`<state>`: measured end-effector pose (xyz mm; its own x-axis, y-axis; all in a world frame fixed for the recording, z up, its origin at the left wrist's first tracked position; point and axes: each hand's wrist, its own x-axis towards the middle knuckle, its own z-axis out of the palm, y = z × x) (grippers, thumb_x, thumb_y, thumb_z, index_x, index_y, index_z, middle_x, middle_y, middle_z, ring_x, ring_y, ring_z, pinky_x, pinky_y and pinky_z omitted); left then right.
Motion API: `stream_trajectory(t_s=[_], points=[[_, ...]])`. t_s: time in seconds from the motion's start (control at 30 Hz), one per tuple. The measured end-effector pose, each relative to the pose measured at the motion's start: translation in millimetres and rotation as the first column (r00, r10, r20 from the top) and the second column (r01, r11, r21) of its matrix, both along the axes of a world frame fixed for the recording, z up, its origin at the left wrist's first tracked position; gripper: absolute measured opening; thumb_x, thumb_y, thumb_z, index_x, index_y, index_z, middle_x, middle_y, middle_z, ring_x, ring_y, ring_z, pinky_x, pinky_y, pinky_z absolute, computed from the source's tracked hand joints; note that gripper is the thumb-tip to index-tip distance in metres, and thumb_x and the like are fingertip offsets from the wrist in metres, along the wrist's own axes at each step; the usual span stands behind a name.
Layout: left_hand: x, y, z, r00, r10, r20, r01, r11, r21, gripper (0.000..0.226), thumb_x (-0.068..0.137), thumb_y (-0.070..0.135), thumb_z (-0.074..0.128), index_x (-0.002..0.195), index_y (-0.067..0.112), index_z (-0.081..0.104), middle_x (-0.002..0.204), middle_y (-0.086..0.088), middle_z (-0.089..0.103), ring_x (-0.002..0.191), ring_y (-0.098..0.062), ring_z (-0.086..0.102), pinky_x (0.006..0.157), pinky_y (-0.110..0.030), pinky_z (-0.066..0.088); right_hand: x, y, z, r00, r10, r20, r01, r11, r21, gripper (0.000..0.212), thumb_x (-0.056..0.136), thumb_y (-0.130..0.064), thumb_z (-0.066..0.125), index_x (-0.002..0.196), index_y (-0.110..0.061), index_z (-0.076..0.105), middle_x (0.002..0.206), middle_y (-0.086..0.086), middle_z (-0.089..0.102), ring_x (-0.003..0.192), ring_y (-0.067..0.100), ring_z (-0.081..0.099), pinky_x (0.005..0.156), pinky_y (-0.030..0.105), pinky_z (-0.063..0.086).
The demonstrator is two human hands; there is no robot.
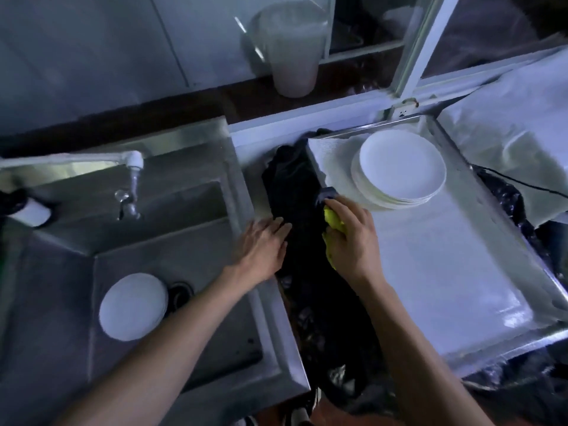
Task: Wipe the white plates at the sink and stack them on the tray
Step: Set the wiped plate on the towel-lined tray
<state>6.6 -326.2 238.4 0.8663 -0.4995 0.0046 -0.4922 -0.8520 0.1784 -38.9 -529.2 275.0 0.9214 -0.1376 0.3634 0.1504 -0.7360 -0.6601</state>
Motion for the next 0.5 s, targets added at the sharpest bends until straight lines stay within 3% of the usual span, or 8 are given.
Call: stream_trajectory(t_s=[0.13, 0.2, 0.27, 0.37, 0.5], points=[[-22, 84, -10, 0.993, 0.094, -0.069, -0.093, 0.995, 0.022, 0.042, 0.092, 0.013, 0.06, 0.134, 0.009, 0.061, 0.136, -0.017, 0.06, 0.127, -0.041, 0.055, 0.1, -0.058, 0.044, 11, 82, -2, 0.988, 0.151, -0.04, -0.151, 0.988, -0.009, 0.056, 0.082, 0.001, 0.07, 0.134, -0.019, 0.061, 0.139, 0.0, 0.057, 0.122, 0.026, 0.051, 0.106, 0.024, 0.036], [-34, 128, -16, 0.98, 0.157, -0.125, -0.144, 0.983, 0.11, 0.047, 0.099, 0.02, 0.049, 0.146, 0.014, 0.049, 0.15, -0.012, 0.049, 0.137, -0.036, 0.044, 0.11, -0.056, 0.035, 13, 126, -8, 0.971, 0.224, -0.086, -0.225, 0.974, 0.007, 0.057, 0.083, 0.0, 0.07, 0.135, -0.02, 0.061, 0.14, -0.001, 0.056, 0.124, 0.025, 0.05, 0.106, 0.026, 0.037], [-43, 169, -22, 0.968, 0.208, -0.138, -0.185, 0.969, 0.164, 0.049, 0.1, 0.023, 0.044, 0.149, 0.018, 0.045, 0.151, -0.008, 0.047, 0.136, -0.032, 0.044, 0.111, -0.051, 0.034, 13, 167, -18, 0.948, 0.29, -0.129, -0.291, 0.957, 0.008, 0.058, 0.082, 0.002, 0.069, 0.136, -0.019, 0.061, 0.139, -0.001, 0.056, 0.122, 0.027, 0.05, 0.104, 0.029, 0.04], [-57, 227, -29, 0.953, 0.274, -0.127, -0.263, 0.96, 0.097, 0.04, 0.096, 0.019, 0.048, 0.135, 0.017, 0.059, 0.132, -0.005, 0.063, 0.119, -0.03, 0.056, 0.099, -0.045, 0.044, 13, 227, -33, 0.908, 0.363, -0.208, -0.37, 0.929, 0.007, 0.058, 0.082, 0.004, 0.066, 0.136, -0.017, 0.06, 0.139, 0.0, 0.056, 0.121, 0.027, 0.05, 0.103, 0.036, 0.045], [-71, 294, -43, 0.903, 0.378, -0.203, -0.378, 0.925, 0.041, 0.018, 0.085, 0.007, 0.054, 0.094, 0.011, 0.069, 0.092, -0.013, 0.072, 0.086, -0.038, 0.065, 0.071, -0.041, 0.051, 10, 296, -53, 0.857, 0.423, -0.293, -0.447, 0.895, -0.015, 0.058, 0.081, 0.004, 0.068, 0.135, -0.015, 0.061, 0.139, 0.004, 0.057, 0.119, 0.031, 0.051, 0.102, 0.038, 0.046]])
